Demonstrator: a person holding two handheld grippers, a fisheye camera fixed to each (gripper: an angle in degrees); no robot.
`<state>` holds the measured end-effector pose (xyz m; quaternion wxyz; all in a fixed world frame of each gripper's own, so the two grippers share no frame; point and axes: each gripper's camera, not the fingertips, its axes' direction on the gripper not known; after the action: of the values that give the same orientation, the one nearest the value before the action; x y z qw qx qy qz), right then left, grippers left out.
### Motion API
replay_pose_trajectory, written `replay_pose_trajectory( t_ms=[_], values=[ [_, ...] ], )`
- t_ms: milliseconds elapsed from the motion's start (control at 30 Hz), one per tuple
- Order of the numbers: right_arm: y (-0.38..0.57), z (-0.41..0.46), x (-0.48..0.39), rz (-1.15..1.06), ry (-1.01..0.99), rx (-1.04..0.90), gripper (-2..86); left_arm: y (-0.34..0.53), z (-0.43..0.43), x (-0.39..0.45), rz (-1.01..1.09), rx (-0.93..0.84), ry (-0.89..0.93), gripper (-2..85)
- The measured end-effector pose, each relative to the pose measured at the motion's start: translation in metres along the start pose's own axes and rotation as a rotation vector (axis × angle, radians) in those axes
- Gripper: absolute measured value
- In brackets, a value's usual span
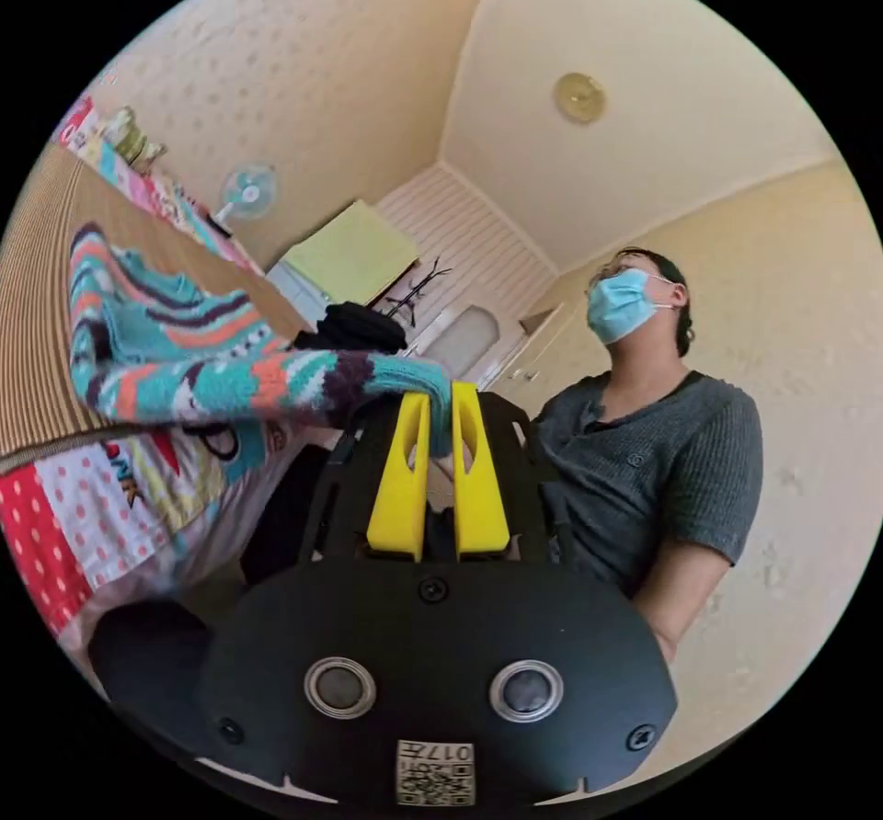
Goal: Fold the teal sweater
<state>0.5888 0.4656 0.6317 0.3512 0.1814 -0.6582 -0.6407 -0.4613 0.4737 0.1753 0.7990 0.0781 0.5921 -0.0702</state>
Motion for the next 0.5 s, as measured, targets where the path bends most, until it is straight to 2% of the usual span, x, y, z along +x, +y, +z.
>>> replay_pose_trajectory(
  t_ms=[67, 100, 133, 167, 200, 233, 333, 400, 500],
  values=[
    [-0.011, -0.009, 0.009, 0.025, 0.014, 0.102, 1.8, -0.013, -0.012, 0.001, -0.014, 0.074, -0.004, 4.7],
    [-0.014, -0.01, 0.018, 0.071, 0.059, 0.106, 1.8, -0.018, -0.018, -0.015, -0.114, 0.108, -0.068, 4.8],
    [-0.017, -0.013, 0.041, 0.209, 0.202, 0.096, 1.7, -0.02, -0.021, -0.026, -0.186, 0.116, -0.122, 4.9],
    [-0.02, -0.013, 0.067, 0.363, 0.369, 0.072, 1.7, -0.023, -0.026, -0.051, -0.327, 0.107, -0.265, 4.9],
    [-0.022, -0.012, 0.078, 0.417, 0.437, 0.055, 1.7, -0.029, -0.029, -0.072, -0.425, 0.089, -0.416, 4.8],
    [-0.031, -0.008, 0.093, 0.451, 0.499, 0.05, 1.7, -0.035, -0.028, -0.08, -0.443, 0.075, -0.473, 4.7],
    [-0.078, 0.007, 0.114, 0.435, 0.534, 0.088, 1.8, -0.094, -0.028, -0.102, -0.424, 0.115, -0.581, 4.4],
    [-0.115, 0.02, 0.119, 0.361, 0.581, 0.12, 2.1, -0.146, -0.034, -0.119, -0.4, 0.228, -0.612, 4.4],
    [-0.158, 0.042, 0.146, 0.302, 0.741, 0.13, 2.7, -0.193, -0.029, -0.171, -0.411, 0.236, -0.672, 4.6]
  ],
)
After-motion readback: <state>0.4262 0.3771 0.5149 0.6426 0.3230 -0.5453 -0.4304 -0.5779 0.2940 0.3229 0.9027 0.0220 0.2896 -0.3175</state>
